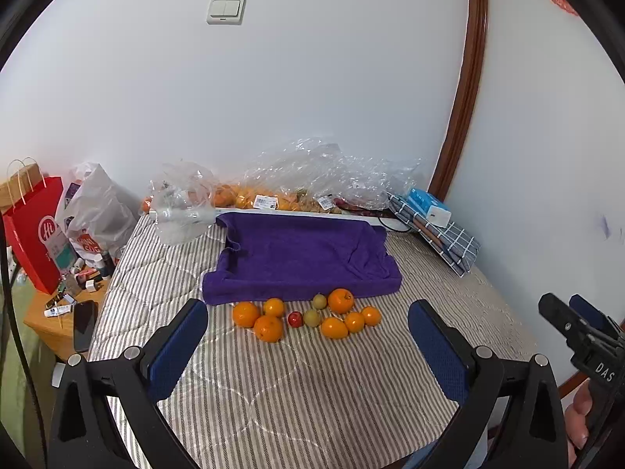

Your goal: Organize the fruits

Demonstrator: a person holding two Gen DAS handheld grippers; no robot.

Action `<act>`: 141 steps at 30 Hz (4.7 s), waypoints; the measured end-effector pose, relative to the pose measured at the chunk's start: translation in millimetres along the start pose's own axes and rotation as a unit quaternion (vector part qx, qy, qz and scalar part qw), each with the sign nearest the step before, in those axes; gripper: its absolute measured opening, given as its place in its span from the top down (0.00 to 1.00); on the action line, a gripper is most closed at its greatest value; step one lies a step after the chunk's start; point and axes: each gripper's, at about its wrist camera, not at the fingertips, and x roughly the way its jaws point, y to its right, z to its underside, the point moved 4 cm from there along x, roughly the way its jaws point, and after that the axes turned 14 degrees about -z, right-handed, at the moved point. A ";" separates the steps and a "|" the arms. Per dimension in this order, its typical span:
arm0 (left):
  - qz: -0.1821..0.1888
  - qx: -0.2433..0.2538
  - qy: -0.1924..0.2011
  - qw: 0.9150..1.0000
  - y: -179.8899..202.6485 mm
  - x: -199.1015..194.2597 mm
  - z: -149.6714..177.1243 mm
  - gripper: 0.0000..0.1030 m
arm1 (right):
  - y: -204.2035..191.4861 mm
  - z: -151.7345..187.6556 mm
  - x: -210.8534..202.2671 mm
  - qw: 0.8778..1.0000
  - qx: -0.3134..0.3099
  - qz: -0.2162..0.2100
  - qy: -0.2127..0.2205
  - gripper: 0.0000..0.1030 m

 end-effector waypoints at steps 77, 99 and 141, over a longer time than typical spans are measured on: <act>-0.012 -0.008 -0.164 0.986 -20.3 223.5 70.0 0.15 | 9.5 85.4 298.7 0.974 -0.053 -0.095 -0.201 0.55; 0.010 -0.024 -0.183 0.983 -1.0 230.5 68.7 0.42 | 31.8 89.2 280.9 0.975 -0.032 -0.103 -0.195 0.69; 0.027 -0.022 -0.145 0.989 -2.2 185.5 24.9 0.62 | 32.8 52.0 233.2 0.981 -0.024 -0.097 -0.169 0.69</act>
